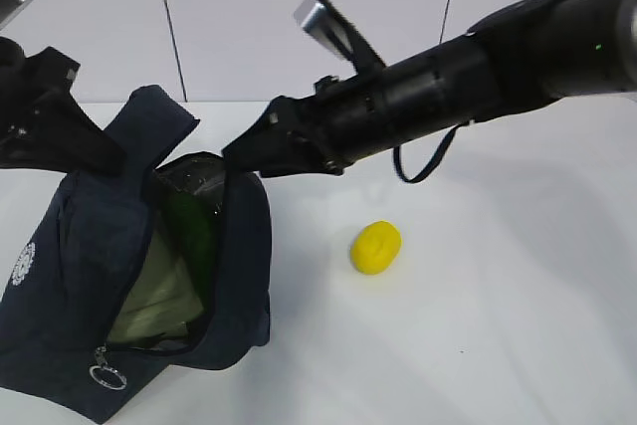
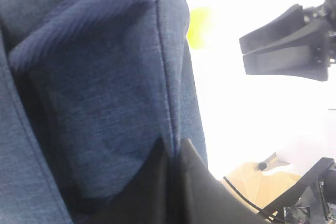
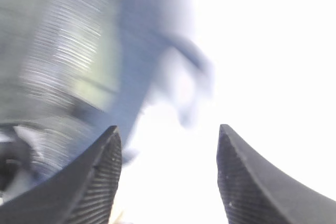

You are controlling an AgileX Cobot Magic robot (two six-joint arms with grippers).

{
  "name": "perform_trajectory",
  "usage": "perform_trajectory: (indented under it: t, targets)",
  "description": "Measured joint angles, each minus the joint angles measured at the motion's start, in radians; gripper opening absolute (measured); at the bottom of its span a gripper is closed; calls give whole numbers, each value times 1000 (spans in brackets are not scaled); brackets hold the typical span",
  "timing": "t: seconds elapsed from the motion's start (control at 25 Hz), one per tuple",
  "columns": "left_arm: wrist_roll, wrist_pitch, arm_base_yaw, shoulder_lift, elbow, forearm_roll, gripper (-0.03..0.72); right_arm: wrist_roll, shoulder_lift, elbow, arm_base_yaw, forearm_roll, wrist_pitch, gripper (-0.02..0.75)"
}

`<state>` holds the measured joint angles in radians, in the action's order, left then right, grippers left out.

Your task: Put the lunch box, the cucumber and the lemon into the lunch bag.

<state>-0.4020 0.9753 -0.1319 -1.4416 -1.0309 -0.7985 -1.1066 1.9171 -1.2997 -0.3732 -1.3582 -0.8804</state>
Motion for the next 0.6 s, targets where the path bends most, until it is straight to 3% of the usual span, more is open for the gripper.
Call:
perform_trajectory:
  t: [0.12, 0.32, 0.6]
  targets:
    - [-1, -4, 0, 0, 0, 3, -6, 142, -25, -2, 56, 179, -30, 441]
    - [-1, -4, 0, 0, 0, 3, -6, 593, -27, -2, 76, 514, -55, 441]
    - [-1, -6, 0, 0, 0, 6, -6, 941, -27, -2, 76, 590, -7, 441]
